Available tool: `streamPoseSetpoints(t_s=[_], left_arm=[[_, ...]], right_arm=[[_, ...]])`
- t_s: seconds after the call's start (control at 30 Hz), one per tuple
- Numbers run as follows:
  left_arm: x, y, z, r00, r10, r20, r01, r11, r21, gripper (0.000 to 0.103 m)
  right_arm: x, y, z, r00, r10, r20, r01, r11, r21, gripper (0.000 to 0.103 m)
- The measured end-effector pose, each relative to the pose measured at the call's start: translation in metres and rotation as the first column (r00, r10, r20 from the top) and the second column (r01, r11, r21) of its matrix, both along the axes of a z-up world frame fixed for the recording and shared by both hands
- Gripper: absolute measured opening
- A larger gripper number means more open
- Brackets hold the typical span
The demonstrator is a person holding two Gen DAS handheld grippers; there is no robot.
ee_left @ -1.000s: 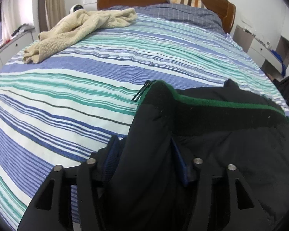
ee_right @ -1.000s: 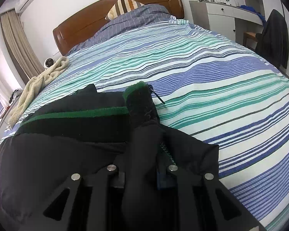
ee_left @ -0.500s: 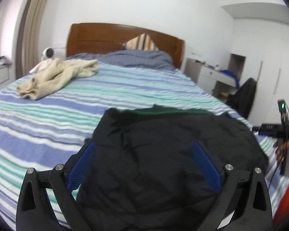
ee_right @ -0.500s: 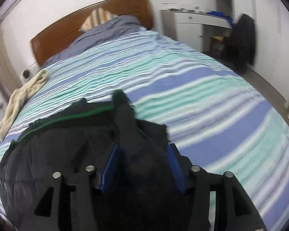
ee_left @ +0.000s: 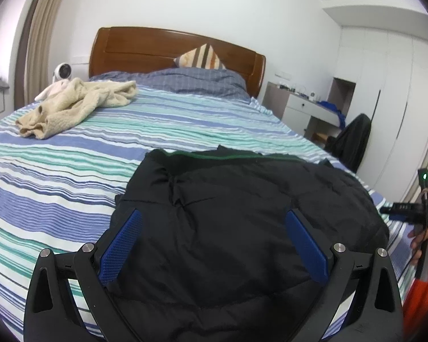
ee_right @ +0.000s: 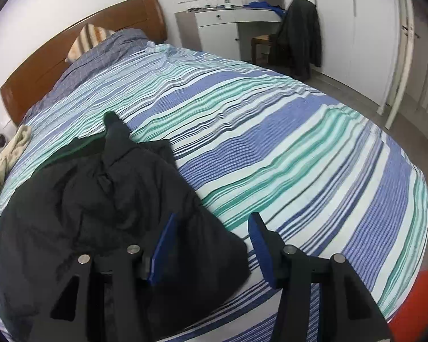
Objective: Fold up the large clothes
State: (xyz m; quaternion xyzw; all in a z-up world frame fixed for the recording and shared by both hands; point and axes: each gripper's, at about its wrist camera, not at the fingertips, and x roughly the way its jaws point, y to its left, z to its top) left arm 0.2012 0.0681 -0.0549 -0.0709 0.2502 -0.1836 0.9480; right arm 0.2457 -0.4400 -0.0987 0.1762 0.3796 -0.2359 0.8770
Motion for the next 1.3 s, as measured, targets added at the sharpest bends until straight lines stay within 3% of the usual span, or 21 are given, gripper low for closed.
streamPoseSetpoints(t_s=[0.23,0.3,0.4,0.47,0.57,0.7,0.77,0.83,1.03,1.13,1.2,1.3], left_arm=[[0.003,0.008,0.001,0.994,-0.011,-0.105,0.005,0.998,-0.063,0.101],[0.004,0.006,0.014,0.991,0.014,-0.131,-0.027,0.995,-0.097,0.101],[0.011,-0.016,0.036,0.987,-0.026,-0.161,0.004,0.990,-0.138,0.101],[0.022,-0.042,0.051,0.987,-0.057,-0.153,0.043,0.995,-0.094,0.101],[0.057,-0.092,0.063,0.979,-0.105,-0.175,0.113,0.993,0.038,0.101],[0.114,-0.139,0.037,0.948,-0.098,-0.302,0.142,0.981,0.129,0.100],[0.129,-0.156,0.004,0.920,-0.051,-0.389,0.154,0.959,0.238,0.100],[0.123,-0.161,-0.015,0.915,-0.045,-0.400,0.170,0.944,0.282,0.101],[0.064,-0.162,0.007,0.933,-0.059,-0.354,0.181,0.929,0.322,0.100],[0.034,-0.171,0.003,0.949,-0.071,-0.308,0.190,0.907,0.377,0.100],[0.033,-0.176,-0.012,0.952,-0.048,-0.302,0.177,0.892,0.415,0.101],[0.042,-0.178,-0.030,0.949,-0.031,-0.315,0.162,0.904,0.396,0.102]], right_arm=[[-0.020,0.030,0.019,0.971,0.235,0.049,-0.233,0.971,-0.048,0.054],[-0.032,0.035,0.025,0.950,0.306,0.070,-0.301,0.951,-0.076,0.054],[-0.043,0.039,0.027,0.920,0.383,0.077,-0.373,0.920,-0.118,0.054],[-0.045,0.039,0.026,0.899,0.428,0.097,-0.418,0.902,-0.107,0.054],[-0.046,0.040,0.028,0.868,0.470,0.161,-0.466,0.882,-0.067,0.054],[-0.051,0.039,0.030,0.831,0.489,0.264,-0.510,0.860,0.010,0.054],[-0.060,0.038,0.029,0.815,0.489,0.311,-0.525,0.850,0.041,0.054],[-0.069,0.039,0.026,0.807,0.487,0.333,-0.535,0.843,0.063,0.054],[-0.095,0.044,0.013,0.789,0.539,0.296,-0.577,0.815,0.055,0.054],[-0.103,0.041,0.011,0.783,0.548,0.293,-0.590,0.805,0.070,0.054],[-0.104,0.038,0.006,0.782,0.552,0.289,-0.597,0.797,0.093,0.056],[-0.098,0.032,-0.009,0.797,0.549,0.253,-0.592,0.793,0.142,0.057]])
